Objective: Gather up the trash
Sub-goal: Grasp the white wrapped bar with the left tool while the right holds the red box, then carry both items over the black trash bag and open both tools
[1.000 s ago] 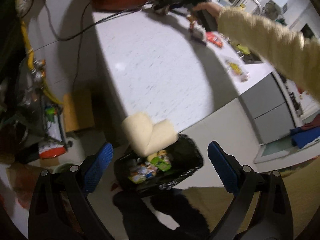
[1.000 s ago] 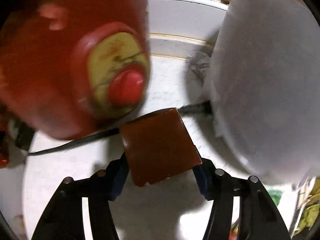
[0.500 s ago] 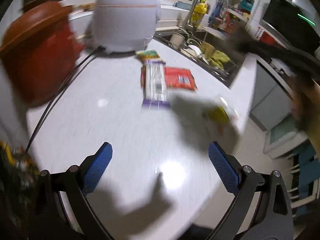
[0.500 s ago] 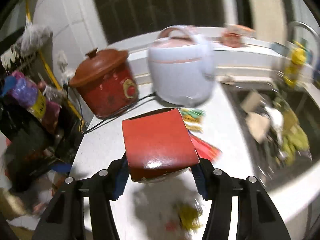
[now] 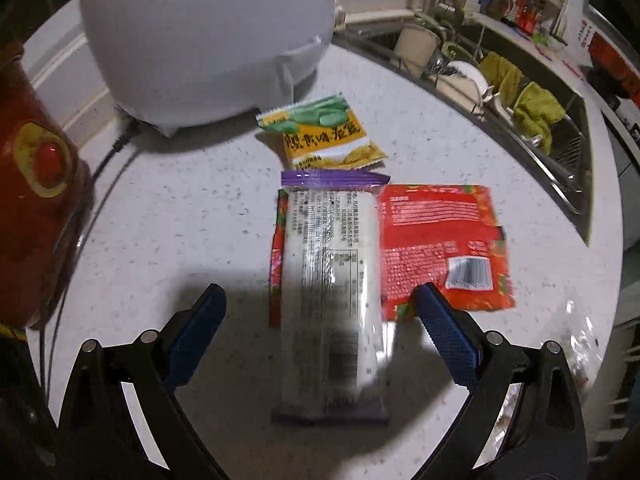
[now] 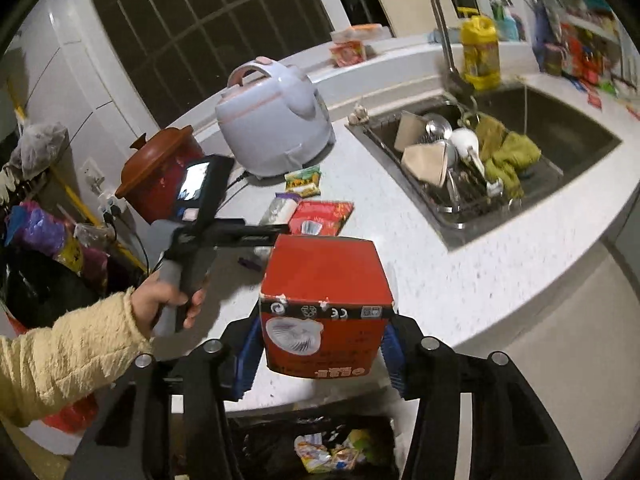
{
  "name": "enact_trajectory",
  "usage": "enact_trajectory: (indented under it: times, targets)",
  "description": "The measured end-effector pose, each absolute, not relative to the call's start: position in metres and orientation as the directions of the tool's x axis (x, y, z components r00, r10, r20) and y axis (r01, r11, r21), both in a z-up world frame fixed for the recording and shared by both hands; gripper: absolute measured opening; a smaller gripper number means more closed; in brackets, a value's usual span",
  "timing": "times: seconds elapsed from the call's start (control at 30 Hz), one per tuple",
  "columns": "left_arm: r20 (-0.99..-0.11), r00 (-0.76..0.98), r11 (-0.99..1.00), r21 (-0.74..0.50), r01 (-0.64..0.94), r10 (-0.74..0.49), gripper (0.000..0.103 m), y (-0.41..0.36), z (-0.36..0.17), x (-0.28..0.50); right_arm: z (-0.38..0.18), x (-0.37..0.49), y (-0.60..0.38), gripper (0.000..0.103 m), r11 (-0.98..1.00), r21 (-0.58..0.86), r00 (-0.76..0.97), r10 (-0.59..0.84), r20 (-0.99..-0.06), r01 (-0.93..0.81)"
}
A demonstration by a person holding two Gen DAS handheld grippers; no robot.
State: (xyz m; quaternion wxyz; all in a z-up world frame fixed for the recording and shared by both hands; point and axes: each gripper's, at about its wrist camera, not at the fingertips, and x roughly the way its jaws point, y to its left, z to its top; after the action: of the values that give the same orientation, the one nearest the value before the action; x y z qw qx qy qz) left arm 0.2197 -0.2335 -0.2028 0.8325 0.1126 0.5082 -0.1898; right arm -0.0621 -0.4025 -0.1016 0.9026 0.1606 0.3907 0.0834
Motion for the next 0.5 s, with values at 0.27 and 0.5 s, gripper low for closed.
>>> enact_trajectory:
  times: [0.27, 0.5]
  targets:
    - [-0.847, 0.458, 0.894, -0.042, 0.447, -0.269, 0.043, -0.227, -0.196, 0.208, -0.112, -0.055, -0.395, 0.050, 0.921, 0.388, 0.675, 0.312, -0.669, -0.041]
    - [-0.849, 0.387, 0.886, -0.180, 0.428, -0.360, 0.041, -0.200, -0.195, 0.208, -0.114, -0.049, -0.383, 0.050, 0.907, 0.416, 0.672, 0.343, -0.656, -0.058]
